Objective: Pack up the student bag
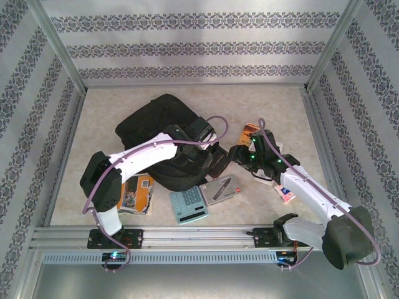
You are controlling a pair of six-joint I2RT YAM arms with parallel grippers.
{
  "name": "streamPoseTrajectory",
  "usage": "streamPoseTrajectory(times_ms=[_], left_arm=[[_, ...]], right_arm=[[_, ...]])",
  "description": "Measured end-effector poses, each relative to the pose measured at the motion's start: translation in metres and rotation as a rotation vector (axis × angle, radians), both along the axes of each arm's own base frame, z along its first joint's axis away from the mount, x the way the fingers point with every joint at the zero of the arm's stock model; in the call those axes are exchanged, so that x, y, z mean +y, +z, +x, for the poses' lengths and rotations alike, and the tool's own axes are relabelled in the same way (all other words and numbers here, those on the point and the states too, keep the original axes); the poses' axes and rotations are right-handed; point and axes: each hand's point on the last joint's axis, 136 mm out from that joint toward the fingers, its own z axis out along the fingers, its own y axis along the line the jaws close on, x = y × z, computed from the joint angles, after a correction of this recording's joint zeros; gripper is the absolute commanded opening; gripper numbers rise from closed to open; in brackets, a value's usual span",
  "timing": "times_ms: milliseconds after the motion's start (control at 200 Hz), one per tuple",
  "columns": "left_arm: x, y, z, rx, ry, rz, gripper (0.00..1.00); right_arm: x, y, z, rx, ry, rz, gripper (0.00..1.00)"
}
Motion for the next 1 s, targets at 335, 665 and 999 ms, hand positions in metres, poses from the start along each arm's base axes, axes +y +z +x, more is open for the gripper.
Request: streamPoseTrajectory(times_ms=[335,665,999], left_arm=[[0.000,0.008,0.003,-0.001,0.011,-0.060,0.00],[0.001,0.014,-0.001,0.023,0.055,-0.191,0.00],[0.007,0.025,0.001,0.037,0.110,-0.293,0.00]], right_arm=[[0.012,0.004,0.000,0.006,0.037,0.058,0.61],[0.055,-0.003,0.012,0.089,0.083,0.166,0.60],[0.080,-0.006,0.031,0.077,0.099,0.202,0.36]])
